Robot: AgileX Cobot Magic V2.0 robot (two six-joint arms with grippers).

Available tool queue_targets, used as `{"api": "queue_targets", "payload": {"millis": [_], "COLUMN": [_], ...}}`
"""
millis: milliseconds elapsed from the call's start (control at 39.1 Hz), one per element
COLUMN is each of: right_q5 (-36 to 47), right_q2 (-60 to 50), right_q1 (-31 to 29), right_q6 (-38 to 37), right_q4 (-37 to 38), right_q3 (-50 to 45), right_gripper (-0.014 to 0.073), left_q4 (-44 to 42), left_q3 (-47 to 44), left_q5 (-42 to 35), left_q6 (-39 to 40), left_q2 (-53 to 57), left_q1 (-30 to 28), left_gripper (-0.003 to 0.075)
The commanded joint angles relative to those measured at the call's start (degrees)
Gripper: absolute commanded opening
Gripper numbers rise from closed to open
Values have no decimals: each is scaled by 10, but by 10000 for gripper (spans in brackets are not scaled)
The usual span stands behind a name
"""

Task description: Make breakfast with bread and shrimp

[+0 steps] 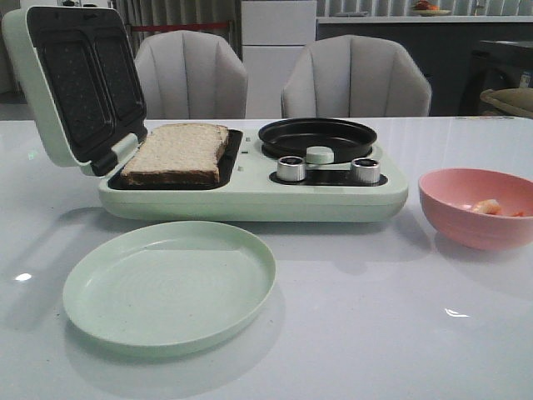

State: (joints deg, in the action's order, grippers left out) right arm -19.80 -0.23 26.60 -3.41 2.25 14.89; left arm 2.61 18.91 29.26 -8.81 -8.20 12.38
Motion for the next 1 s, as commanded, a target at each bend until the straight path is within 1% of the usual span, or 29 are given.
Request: {"api": "queue_targets", "payload": {"millis": [0, 128, 971], "right_q5": [65, 91, 90], "right_q2": [0, 1, 1], "right_q1": [-3, -3, -3], "right_q6": [2, 2, 2], "right_q4": [3, 3, 3], "right_q3": [-9, -19, -19], "right_gripper": [605, 605, 605], "left_q4": [6, 6, 6], "left_q3": [14, 14, 14], "left_q5": [-42, -42, -50], "left_q6": [0, 0, 0], "left_q2": [-6, -6, -6], "left_q1": [-1, -1, -1], "left_gripper": [564, 564, 564]}}
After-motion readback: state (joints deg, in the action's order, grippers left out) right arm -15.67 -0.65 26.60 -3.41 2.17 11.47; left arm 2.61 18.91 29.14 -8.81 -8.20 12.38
